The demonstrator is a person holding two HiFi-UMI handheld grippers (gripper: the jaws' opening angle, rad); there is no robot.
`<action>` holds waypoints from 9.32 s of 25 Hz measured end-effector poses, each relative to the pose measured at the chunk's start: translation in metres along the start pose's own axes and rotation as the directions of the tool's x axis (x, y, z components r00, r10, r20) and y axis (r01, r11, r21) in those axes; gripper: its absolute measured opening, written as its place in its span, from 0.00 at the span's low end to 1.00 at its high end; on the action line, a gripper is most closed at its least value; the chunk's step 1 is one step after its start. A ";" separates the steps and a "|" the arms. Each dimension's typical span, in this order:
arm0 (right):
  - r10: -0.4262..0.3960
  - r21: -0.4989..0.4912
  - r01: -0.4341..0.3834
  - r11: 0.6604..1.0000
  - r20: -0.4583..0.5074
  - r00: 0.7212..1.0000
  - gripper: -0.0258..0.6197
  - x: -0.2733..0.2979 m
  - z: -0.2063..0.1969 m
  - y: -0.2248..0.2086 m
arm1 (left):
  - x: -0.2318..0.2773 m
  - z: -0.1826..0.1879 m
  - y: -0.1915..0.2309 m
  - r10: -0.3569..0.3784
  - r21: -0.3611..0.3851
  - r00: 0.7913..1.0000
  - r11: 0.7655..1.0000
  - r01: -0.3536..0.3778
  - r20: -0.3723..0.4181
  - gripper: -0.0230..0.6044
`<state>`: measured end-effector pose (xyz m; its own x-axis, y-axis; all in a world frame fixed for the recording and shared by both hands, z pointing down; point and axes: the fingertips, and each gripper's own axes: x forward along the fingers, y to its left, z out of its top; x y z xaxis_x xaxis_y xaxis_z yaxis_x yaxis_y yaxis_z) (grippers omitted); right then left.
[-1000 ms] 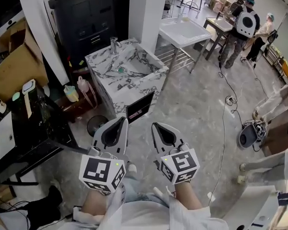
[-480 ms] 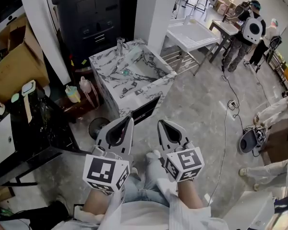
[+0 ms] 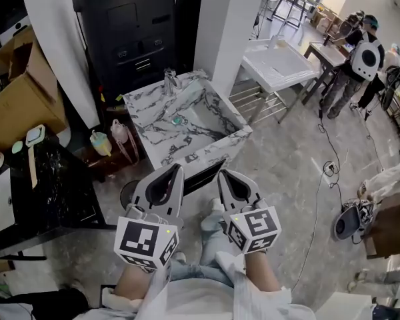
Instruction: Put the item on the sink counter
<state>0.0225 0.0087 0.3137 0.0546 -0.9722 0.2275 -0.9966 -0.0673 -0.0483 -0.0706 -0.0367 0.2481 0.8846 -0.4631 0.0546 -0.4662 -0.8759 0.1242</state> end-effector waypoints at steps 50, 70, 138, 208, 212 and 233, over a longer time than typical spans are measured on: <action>0.485 -0.240 -0.531 0.812 -0.228 0.844 0.05 0.369 0.060 -0.153 | 0.275 0.001 0.173 0.473 -0.102 0.879 0.873 -0.477 -0.068 0.06; 0.493 -0.324 -0.712 0.623 -0.544 0.679 0.06 0.472 -0.022 -0.141 | 0.297 -0.071 0.214 0.485 -0.160 0.854 0.842 -0.514 -0.190 0.06; 0.196 -0.375 -0.881 -0.288 -0.924 0.329 0.09 0.477 -0.095 -0.139 | 0.269 -0.096 0.233 0.536 -0.223 0.813 0.784 -0.579 -0.228 0.06; 0.900 -0.357 -0.927 0.111 -0.360 0.247 0.09 0.007 -0.052 -0.018 | 0.030 -0.115 -0.061 0.816 -0.242 0.552 0.509 -0.826 -0.169 0.06; 0.893 -0.341 -0.932 0.125 -0.370 0.255 0.09 0.007 -0.074 -0.007 | 0.016 -0.134 -0.059 0.821 -0.255 0.540 0.490 -0.833 -0.185 0.06; 0.748 -0.428 -0.904 -0.011 -0.603 0.276 0.09 0.072 -0.305 -0.006 | 0.000 -0.324 -0.054 0.867 -0.356 0.412 0.305 -0.883 -0.280 0.06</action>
<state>0.0133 0.0069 0.6267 -0.7682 -0.1837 0.6132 -0.0646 0.9753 0.2112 -0.0427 0.0543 0.5625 -0.0368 -0.9123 0.4079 -0.9199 0.1904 0.3427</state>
